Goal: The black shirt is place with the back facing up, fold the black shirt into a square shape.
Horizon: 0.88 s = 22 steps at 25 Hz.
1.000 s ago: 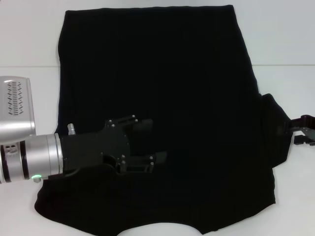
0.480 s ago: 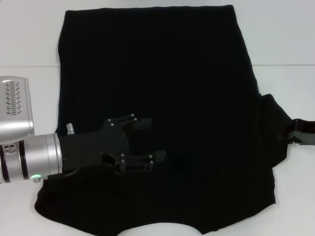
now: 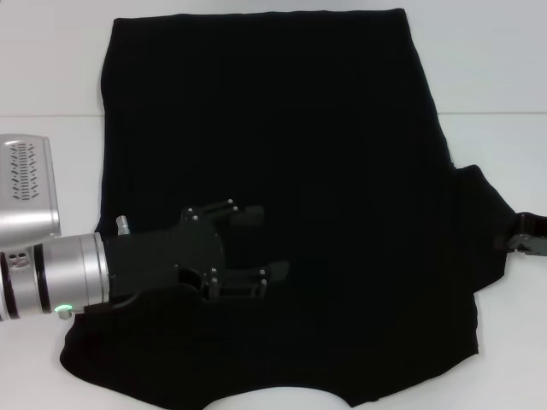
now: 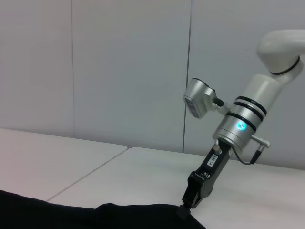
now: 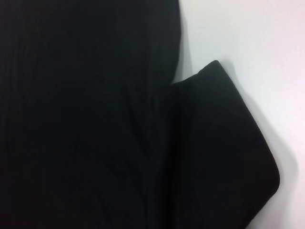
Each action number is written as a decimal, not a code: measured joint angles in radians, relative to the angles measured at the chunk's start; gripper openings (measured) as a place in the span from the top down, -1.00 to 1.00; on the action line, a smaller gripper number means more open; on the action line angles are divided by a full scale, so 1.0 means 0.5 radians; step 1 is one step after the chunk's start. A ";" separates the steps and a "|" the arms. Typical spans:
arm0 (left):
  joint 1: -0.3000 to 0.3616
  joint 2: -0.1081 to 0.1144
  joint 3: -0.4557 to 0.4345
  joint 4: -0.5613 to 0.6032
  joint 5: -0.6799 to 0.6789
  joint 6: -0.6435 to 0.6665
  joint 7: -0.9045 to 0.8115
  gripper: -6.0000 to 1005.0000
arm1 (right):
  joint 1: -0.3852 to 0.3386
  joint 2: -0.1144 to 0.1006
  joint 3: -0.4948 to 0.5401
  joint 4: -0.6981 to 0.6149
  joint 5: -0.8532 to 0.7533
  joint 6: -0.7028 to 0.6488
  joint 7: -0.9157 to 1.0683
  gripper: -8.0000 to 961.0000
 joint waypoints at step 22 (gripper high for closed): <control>-0.010 0.006 0.001 0.014 -0.093 0.113 -0.283 -0.71 | -0.189 0.002 0.257 -0.102 0.058 -0.160 -0.337 0.96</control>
